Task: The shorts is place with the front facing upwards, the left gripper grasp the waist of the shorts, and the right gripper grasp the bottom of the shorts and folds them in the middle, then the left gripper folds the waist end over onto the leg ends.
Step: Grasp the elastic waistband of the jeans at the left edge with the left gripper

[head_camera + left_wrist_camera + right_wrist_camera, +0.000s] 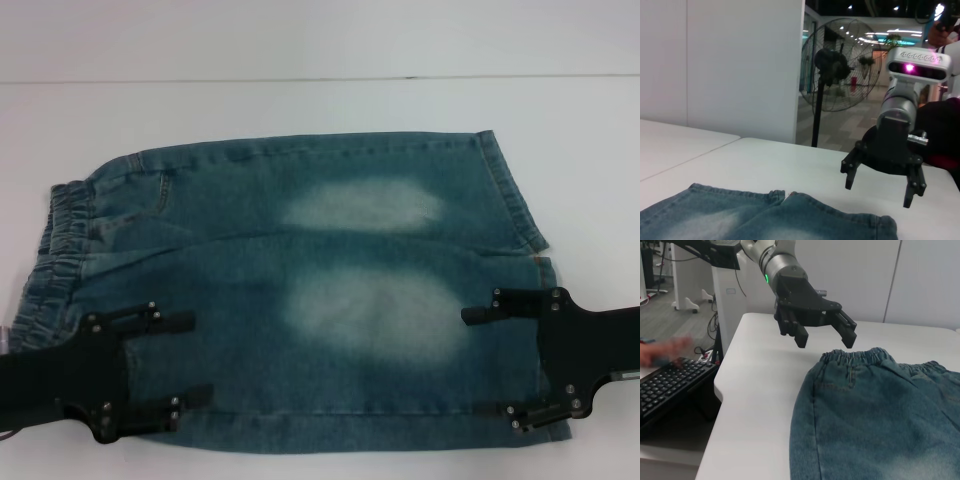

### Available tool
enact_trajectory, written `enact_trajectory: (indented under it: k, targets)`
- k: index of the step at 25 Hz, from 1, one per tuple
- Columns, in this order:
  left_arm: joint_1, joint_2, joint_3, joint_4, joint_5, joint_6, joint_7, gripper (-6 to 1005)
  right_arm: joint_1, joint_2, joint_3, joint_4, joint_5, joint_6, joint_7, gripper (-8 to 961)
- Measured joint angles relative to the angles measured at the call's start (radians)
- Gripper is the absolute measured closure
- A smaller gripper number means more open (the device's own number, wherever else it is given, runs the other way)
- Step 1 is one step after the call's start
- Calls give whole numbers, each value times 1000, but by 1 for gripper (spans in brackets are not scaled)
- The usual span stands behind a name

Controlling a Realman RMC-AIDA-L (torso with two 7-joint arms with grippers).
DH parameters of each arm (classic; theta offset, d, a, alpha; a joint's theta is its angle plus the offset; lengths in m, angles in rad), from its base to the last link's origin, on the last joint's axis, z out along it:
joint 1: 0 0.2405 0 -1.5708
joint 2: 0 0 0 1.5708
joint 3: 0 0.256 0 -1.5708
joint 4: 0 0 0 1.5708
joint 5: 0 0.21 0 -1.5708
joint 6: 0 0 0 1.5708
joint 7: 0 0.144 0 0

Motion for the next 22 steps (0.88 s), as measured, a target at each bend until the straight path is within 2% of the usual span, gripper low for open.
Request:
enact_trajectory:
  k: [13,18,22]
  targets:
    - [2,-6,-15,17,-8,-37,-45,235,0,0,-1,2,1,0,-2,13]
    - [17,-19,-24,154,4,-112,-220,243,0,1,-1,-1,2,-6,1,13]
    - [49,-52,-17,366,58,-131,-401,249,0,1,-1,-3,1,-1,3,13]
